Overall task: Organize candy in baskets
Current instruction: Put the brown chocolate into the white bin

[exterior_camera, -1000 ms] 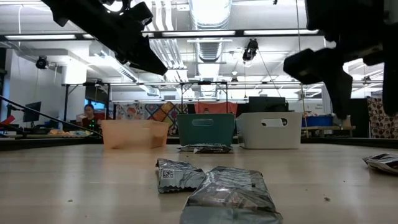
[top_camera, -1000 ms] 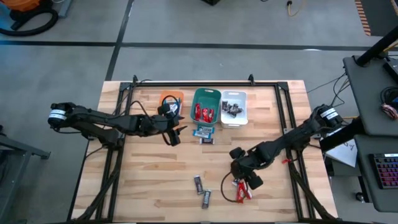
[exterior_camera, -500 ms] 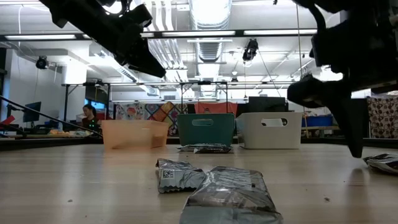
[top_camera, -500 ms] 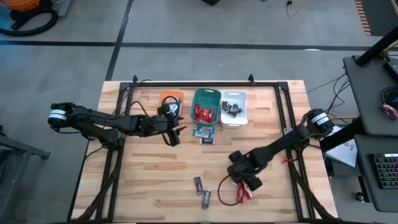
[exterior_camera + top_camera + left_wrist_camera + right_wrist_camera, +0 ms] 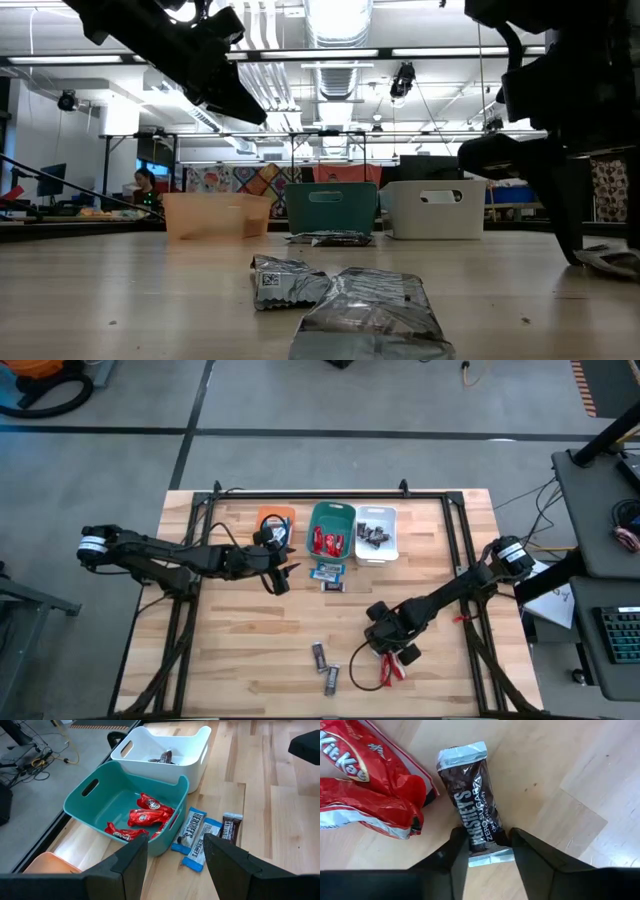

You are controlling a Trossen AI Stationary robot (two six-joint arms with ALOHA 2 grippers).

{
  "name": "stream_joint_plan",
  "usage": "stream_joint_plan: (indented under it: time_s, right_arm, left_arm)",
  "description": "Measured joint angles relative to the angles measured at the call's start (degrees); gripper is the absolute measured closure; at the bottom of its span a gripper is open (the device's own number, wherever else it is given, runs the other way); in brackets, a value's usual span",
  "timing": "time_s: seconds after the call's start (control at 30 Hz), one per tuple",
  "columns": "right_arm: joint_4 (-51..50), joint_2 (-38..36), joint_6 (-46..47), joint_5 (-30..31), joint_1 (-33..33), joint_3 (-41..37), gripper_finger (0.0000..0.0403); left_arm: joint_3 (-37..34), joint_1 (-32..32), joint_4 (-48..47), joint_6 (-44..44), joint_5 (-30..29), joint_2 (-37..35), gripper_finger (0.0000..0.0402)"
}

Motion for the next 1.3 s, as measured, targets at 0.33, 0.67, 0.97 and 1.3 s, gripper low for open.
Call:
stream_joint_plan:
  time_s: [0.33,0.67,0.97,1.3]
  right_arm:
    - [0.2,-0.5,0.0,-0.2,0.0,0.0,0.0351]
    - [-2.2,-0.7,0.7,1.1,-0.5,3.1,0.0365]
    - [-15.0,-0.7,3.4,9.1,-4.6,13.2,0.0365]
    - [-25.9,-0.7,3.5,16.5,-14.1,26.2,0.0365]
  left_arm:
    - [0.0,0.0,0.0,0.0,0.0,0.0,0.0226]
    - [0.0,0.0,0.3,-0.1,-0.1,0.0,0.0226]
    - [0.0,0.0,0.3,-0.1,-0.1,0.0,0.0226]
    - [0.0,0.0,0.0,-0.1,-0.1,0.0,0.0225]
